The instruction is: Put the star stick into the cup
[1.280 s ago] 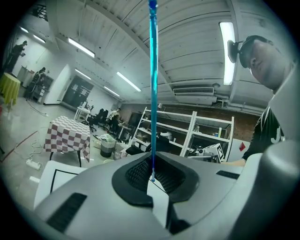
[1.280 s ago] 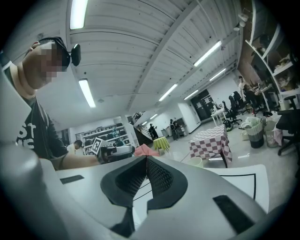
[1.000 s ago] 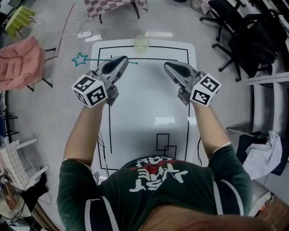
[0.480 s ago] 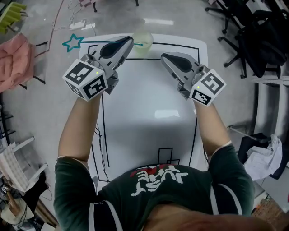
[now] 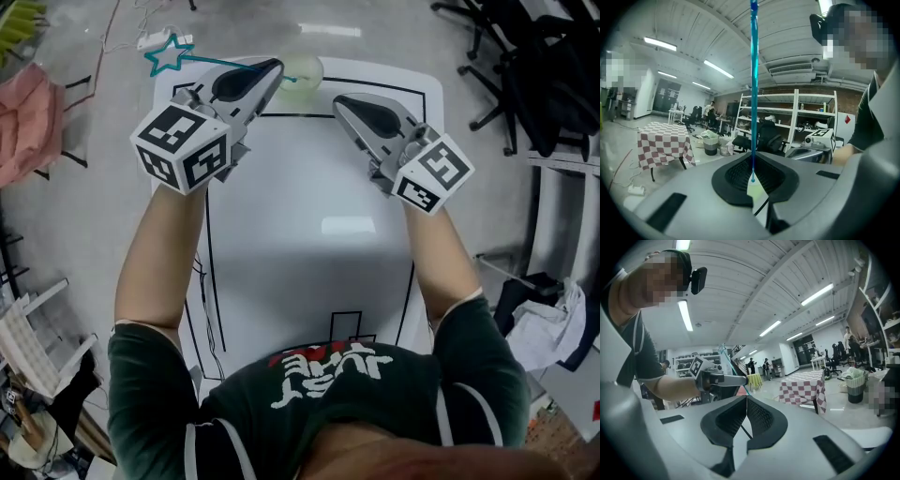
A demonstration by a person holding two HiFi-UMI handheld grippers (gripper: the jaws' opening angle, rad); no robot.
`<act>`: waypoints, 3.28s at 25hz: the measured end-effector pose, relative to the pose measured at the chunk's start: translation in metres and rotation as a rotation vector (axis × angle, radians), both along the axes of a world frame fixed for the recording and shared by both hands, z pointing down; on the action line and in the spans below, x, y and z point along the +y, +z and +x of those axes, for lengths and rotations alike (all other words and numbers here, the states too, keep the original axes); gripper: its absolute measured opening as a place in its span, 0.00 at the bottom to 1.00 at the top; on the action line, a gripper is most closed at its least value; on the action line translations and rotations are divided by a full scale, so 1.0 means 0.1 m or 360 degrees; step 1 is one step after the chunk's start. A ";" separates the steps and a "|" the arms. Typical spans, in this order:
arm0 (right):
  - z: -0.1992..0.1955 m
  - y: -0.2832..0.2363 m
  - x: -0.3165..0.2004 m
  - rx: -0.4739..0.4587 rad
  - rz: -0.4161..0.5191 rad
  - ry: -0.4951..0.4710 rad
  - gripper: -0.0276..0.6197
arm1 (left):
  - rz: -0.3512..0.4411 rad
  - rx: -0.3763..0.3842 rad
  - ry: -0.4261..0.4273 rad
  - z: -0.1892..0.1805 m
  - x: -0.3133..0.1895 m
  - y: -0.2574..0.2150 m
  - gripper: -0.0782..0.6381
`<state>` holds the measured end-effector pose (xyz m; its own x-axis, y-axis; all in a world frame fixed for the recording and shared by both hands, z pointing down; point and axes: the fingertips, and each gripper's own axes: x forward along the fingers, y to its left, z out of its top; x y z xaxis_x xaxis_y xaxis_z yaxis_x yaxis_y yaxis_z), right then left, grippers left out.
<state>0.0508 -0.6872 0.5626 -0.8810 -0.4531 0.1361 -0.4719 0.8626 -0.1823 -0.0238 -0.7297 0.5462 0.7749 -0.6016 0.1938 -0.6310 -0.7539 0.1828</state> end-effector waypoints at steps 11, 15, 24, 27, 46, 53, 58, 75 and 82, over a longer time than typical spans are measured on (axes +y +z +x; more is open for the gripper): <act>-0.05 0.07 0.04 0.0004 -0.0007 -0.0019 0.09 | -0.0043 -0.0135 0.0019 0.05 -0.04 0.16 0.13; -0.07 0.08 0.06 -0.0003 -0.0012 -0.0031 0.09 | -0.0055 -0.0166 0.0018 0.04 -0.04 0.20 0.13; -0.08 0.09 0.09 -0.0028 -0.0031 -0.0048 0.09 | -0.0044 -0.0235 0.0051 0.13 -0.03 0.26 0.13; -0.08 0.12 0.09 -0.0029 -0.0039 -0.0053 0.09 | -0.0054 -0.0254 0.0064 0.15 -0.03 0.28 0.13; -0.09 0.12 0.12 -0.0044 -0.0050 -0.0077 0.09 | -0.0064 -0.0289 0.0047 0.20 -0.03 0.36 0.39; -0.10 0.11 0.13 -0.0051 -0.0051 -0.0087 0.09 | -0.0060 -0.0277 -0.0036 0.15 -0.09 0.37 0.59; -0.09 0.14 0.14 -0.0053 -0.0055 -0.0092 0.09 | -0.0068 -0.0251 -0.0086 0.10 -0.06 0.41 0.61; -0.02 0.04 0.25 -0.0018 -0.0059 -0.0043 0.09 | -0.0160 -0.0083 -0.0146 -0.18 0.57 0.55 0.59; 0.03 -0.27 0.47 -0.0031 -0.0077 0.0013 0.09 | -0.0127 -0.0016 -0.0143 -0.28 0.93 0.26 0.38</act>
<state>0.0541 -0.6406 0.5360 -0.8798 -0.4538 0.1412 -0.4751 0.8486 -0.2330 -0.0514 -0.6364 0.5724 0.7164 -0.6510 0.2512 -0.6975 -0.6775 0.2336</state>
